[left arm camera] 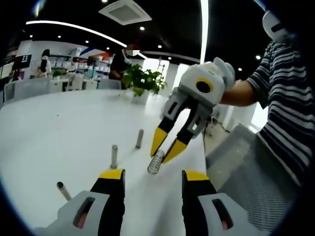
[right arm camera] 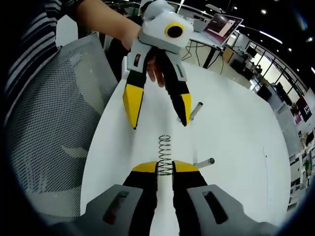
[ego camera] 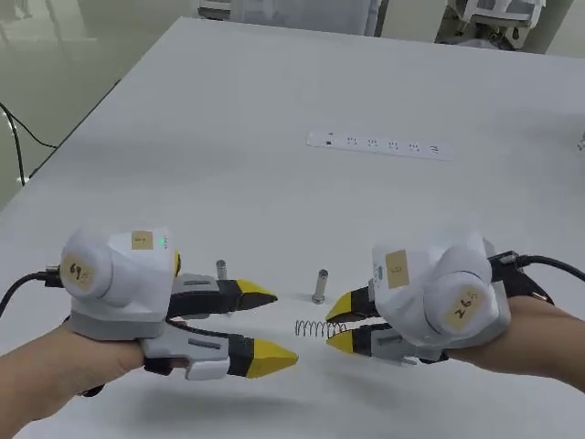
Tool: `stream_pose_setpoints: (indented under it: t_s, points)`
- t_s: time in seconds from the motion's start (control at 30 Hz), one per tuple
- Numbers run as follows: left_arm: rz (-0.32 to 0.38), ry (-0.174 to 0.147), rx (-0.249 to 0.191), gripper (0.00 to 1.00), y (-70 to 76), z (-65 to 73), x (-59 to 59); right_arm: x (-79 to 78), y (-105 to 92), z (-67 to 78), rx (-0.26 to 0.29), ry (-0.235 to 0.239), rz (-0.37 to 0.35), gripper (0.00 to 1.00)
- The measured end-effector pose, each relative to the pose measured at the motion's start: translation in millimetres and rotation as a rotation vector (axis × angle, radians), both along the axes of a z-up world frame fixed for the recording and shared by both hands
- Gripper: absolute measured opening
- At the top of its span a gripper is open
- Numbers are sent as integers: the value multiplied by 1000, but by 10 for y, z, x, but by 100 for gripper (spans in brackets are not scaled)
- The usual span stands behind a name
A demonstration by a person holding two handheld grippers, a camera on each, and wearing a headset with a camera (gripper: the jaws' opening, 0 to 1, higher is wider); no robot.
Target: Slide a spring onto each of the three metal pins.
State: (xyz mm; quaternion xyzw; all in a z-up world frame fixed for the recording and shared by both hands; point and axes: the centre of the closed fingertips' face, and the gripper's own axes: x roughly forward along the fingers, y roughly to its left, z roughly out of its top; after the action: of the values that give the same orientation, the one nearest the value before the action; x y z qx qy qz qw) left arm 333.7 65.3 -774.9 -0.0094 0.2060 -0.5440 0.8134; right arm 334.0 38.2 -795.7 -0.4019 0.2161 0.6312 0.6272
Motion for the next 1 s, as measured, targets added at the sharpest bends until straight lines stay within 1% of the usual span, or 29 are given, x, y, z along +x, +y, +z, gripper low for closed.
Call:
stream_pose_setpoints:
  t_s: [0.13,0.17,0.2,0.3,0.33,0.37,0.4,0.53,0.57,0.77,0.83,0.93,1.0]
  points:
    - [-18,-13,5,32,-86,12,5,1,3,42,10,-2,-4,8]
    - [-22,-16,6,30,-100,17,5,-2,4,47,11,-2,-4,8]
    - [-25,-25,8,26,-117,24,12,-6,4,52,10,-3,-2,8]
    - [-26,-26,2,20,-126,32,33,-11,3,64,11,-5,0,8]
    - [-26,-18,-7,20,-139,35,37,-14,4,69,12,-7,1,8]
    - [-28,-18,-7,20,-145,33,40,-16,3,72,12,-8,2,8]
    - [-32,-25,-6,19,-154,34,39,-19,1,75,11,-9,4,8]
    - [-38,-24,-10,16,-176,36,37,-31,3,96,13,-14,7,8]
    - [-41,-33,-12,15,-183,41,39,-34,5,103,14,-15,8,8]
    - [-48,-38,-20,10,-216,50,36,-43,24,136,25,-21,9,8]
    - [-56,-32,-22,8,-230,47,17,-41,26,144,27,-24,9,8]
    - [-59,-48,-16,5,-226,42,19,-49,28,153,29,-23,11,8]
    - [-62,-46,-18,4,-227,39,16,-52,30,151,30,-24,12,8]
